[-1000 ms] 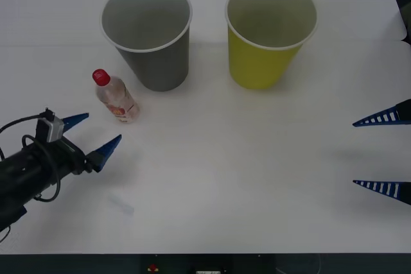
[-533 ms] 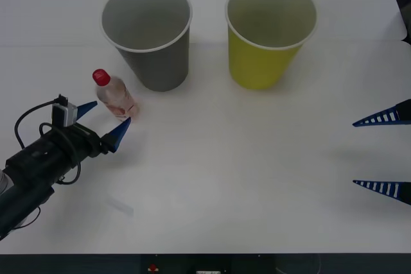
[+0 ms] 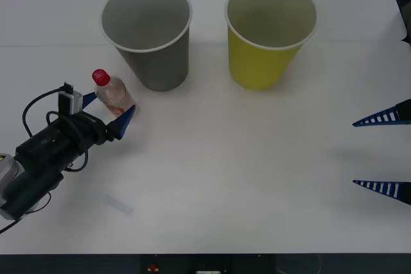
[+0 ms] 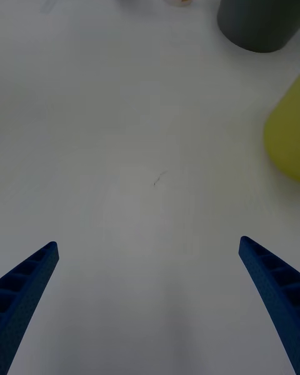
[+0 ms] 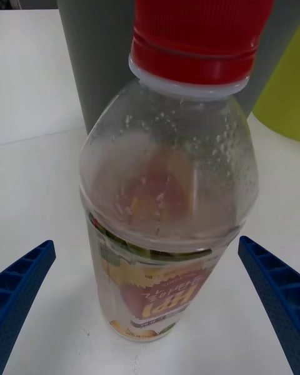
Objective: Put the can into the green bin and the plastic bottle into the gray bin
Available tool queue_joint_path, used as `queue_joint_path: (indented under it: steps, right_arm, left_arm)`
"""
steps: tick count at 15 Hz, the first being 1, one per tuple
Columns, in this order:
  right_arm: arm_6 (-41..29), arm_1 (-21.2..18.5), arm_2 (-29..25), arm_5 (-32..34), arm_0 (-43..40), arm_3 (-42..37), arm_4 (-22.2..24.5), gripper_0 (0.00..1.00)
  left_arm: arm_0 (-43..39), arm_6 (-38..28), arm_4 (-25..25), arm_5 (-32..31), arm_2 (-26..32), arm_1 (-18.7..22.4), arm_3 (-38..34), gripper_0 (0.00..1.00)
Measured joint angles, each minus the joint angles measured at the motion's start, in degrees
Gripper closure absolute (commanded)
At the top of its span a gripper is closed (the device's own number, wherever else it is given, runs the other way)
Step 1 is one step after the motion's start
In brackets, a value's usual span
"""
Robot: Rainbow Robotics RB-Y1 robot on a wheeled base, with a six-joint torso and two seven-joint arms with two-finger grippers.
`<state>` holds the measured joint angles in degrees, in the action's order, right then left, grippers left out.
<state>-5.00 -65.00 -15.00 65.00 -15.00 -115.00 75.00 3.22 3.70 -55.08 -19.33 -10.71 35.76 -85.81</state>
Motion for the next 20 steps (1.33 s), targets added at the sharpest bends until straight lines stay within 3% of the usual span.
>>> queue_joint_path:
  steps: [8, 9, 10, 11, 20]
  right_arm:
    - [0.01, 0.0, 0.0, 0.0, 0.0, 0.0, 0.0, 0.0]
    - [0.0, 0.0, 0.0, 0.0, 0.0, 0.0, 0.0, 0.0]
    - [0.0, 0.0, 0.0, 0.0, 0.0, 0.0, 0.0, 0.0]
    - [0.0, 0.0, 0.0, 0.0, 0.0, 0.0, 0.0, 0.0]
    - [0.01, 0.0, 0.0, 0.0, 0.0, 0.0, 0.0, 0.0]
  left_arm:
    - [1.55, -0.72, -0.54, 0.62, -0.13, -0.08, 0.48, 0.0]
    - [1.6, -0.78, -0.54, 0.62, -0.15, -0.08, 0.48, 0.14]
    - [1.64, -0.79, -0.54, 0.64, -0.19, -0.08, 0.48, 0.62]
    - [1.72, -0.79, -0.47, 0.71, -0.47, -0.08, 0.48, 1.0]
    - [1.89, -0.76, -0.53, 0.68, -0.99, 0.14, 0.48, 1.0]
